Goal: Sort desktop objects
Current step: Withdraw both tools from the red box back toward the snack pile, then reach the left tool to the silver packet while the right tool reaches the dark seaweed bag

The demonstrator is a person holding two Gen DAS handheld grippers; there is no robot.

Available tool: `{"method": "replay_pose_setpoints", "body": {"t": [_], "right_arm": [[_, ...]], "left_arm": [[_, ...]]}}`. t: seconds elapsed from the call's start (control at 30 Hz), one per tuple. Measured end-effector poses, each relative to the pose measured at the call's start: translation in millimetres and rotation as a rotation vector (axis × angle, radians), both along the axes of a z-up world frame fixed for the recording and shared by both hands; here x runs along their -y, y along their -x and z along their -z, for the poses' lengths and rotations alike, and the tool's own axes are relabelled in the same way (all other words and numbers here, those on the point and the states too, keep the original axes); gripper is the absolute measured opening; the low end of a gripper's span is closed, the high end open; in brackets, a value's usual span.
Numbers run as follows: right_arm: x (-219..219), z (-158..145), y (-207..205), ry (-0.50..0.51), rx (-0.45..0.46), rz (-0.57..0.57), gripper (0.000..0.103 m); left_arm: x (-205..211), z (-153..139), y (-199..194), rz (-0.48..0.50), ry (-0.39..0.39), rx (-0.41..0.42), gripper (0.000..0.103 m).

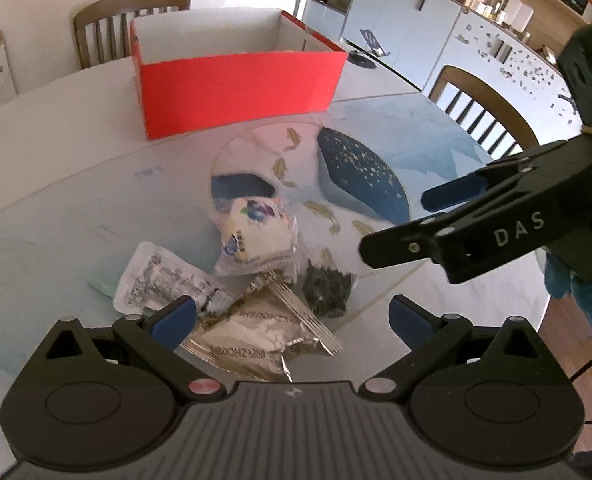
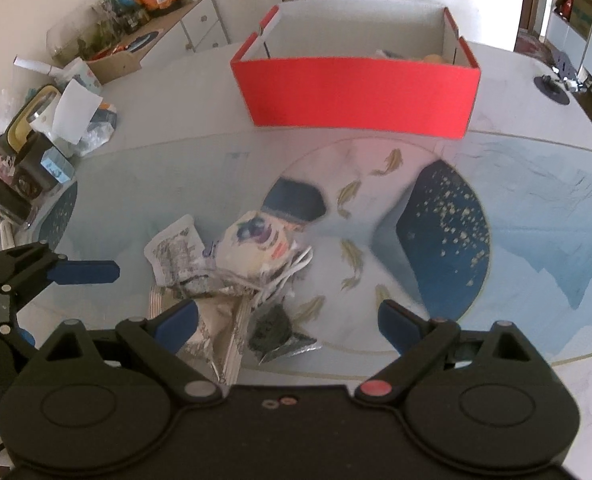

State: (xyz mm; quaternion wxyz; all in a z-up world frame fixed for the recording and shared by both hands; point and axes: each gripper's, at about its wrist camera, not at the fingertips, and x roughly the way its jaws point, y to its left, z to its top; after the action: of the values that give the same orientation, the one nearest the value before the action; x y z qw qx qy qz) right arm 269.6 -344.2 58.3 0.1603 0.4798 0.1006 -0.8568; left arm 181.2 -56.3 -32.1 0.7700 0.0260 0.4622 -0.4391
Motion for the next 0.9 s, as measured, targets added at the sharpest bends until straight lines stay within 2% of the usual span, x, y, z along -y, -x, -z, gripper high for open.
{"method": "replay_pose_setpoints", "body": {"t": [0.33, 0.9], "right_arm": [[0.8, 28.2, 2.5, -0.002, 0.058, 0.033, 0.097], [8.8, 62.3, 17.4, -0.016, 0.126, 0.074, 0.097]], "left_arm": [[-1.1, 21.6, 7.1, 0.025, 0.026, -0.035, 0.103], [-5.1, 51.1, -0.9, -0.004, 0.009, -0.054, 0.102]]}}
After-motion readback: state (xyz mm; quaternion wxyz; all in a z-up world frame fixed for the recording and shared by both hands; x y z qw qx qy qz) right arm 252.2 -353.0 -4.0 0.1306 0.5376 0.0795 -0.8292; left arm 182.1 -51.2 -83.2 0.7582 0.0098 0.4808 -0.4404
